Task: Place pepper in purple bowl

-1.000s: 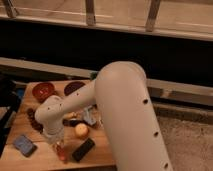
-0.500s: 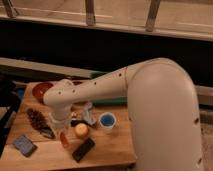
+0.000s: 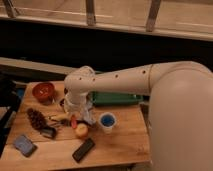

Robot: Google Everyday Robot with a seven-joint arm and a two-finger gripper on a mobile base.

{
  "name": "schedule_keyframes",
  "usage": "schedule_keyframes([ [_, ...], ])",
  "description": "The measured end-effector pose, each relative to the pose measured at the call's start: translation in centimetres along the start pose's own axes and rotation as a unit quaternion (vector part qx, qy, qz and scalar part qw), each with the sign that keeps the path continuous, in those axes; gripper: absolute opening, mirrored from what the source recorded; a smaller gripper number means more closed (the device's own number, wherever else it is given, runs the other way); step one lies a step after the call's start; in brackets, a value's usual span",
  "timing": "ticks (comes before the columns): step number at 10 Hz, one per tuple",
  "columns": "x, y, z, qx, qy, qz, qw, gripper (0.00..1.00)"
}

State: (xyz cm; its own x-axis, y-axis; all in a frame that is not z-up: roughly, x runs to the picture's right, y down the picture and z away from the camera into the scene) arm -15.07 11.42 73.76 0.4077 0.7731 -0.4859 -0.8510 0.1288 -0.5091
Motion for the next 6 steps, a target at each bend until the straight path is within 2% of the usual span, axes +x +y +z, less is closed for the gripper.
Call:
schedule_keyframes([
  [1, -1.38, -2.03, -1.43, -0.004, -0.024, 0.015, 0.9996, 0.00],
  [2, -1.83, -2.63, -1.90, -0.006, -0.031, 0.020, 0.9993, 0.00],
  [6, -1.83, -2.57, -1.87, -0.006, -0.031, 0.020, 0.9993, 0.00],
])
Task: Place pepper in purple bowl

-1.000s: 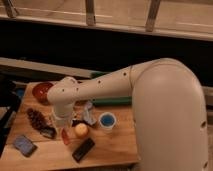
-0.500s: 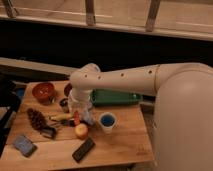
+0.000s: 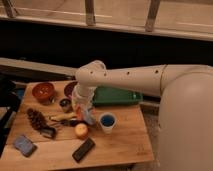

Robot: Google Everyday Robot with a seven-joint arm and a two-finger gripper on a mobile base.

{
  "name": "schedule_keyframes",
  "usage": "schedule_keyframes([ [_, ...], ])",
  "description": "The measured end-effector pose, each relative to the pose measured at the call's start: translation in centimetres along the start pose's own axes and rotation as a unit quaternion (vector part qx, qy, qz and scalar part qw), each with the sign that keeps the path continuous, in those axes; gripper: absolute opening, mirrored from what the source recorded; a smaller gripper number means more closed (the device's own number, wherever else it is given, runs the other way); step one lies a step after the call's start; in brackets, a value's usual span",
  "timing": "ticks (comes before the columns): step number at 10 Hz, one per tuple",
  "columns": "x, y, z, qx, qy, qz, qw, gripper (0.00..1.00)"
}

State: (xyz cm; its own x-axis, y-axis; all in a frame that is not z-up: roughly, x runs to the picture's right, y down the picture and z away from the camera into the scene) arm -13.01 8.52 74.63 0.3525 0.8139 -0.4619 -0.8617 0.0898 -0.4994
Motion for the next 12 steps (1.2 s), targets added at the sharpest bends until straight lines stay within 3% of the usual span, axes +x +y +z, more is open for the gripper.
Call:
schedule_keyframes([
  [3, -1.0, 0.0, 0.1, -0.008, -0.009, -0.008, 0.9999, 0.00],
  [7, -8.7, 1.7, 0.4, -0.020, -0.046, -0.034, 0.9982, 0.00],
  [10, -14.8, 0.7, 0.6, -0.018, -0.076, -0.039, 0.9962, 0.00],
  [12, -16.7, -1.1, 0.6, -0.017, -0.093, -0.029, 0.9951, 0.00],
])
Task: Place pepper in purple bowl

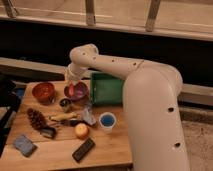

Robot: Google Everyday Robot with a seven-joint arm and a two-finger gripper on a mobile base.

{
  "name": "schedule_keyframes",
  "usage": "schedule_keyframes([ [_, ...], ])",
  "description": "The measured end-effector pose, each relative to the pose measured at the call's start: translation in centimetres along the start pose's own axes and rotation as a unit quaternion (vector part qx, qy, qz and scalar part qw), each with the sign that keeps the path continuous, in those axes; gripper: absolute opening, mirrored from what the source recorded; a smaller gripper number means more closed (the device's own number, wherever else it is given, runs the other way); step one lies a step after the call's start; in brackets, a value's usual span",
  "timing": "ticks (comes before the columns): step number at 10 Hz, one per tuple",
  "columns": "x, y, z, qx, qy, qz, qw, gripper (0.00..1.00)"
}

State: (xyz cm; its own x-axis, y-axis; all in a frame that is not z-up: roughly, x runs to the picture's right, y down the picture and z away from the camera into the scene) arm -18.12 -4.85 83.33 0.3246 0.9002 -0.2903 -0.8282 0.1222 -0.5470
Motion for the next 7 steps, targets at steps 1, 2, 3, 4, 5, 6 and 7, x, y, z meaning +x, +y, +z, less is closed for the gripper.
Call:
schedule_keyframes([
  [1, -0.58, -1.39, 0.77, 0.000, -0.006, 0.015, 0.9999, 0.03],
  [2, -0.68, -1.84, 1.13, 0.001, -0.008, 0.022, 0.9997, 0.03],
  [3, -0.71, -1.74, 1.11, 0.000, -0.008, 0.022, 0.9997, 0.03],
  [4, -0.71, -1.68, 1.15, 0.000, -0.008, 0.022, 0.9997, 0.03],
  [5, -0.70, -1.55, 1.23, -0.001, -0.007, 0.022, 0.9997, 0.03],
  [6, -0.67, -1.60, 1.18, -0.001, -0.007, 0.022, 0.9997, 0.03],
  [7, -0.54, -1.67, 1.29, -0.001, -0.007, 0.027, 0.9996, 0.03],
])
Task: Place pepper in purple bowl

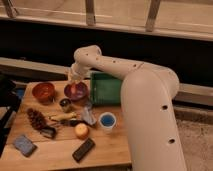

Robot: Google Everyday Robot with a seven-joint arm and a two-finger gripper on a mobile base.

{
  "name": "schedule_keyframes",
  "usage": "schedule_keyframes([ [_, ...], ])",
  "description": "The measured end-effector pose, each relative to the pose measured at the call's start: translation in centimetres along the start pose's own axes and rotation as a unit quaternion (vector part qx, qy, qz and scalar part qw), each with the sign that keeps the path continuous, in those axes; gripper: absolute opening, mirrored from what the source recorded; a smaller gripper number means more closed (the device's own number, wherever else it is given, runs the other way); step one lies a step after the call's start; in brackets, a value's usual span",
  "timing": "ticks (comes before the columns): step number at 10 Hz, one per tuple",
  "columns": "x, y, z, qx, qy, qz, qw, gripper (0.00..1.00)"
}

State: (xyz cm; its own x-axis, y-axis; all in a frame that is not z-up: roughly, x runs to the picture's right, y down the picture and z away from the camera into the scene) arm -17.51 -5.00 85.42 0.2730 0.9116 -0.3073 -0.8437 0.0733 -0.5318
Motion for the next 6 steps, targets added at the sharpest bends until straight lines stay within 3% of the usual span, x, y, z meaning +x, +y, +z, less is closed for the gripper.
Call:
schedule_keyframes([
  [3, 0.3, -2.7, 2.0, 0.019, 0.009, 0.030, 0.9993, 0.03],
  [6, -0.4, -4.6, 3.2, 0.027, 0.010, 0.042, 0.9987, 0.12],
])
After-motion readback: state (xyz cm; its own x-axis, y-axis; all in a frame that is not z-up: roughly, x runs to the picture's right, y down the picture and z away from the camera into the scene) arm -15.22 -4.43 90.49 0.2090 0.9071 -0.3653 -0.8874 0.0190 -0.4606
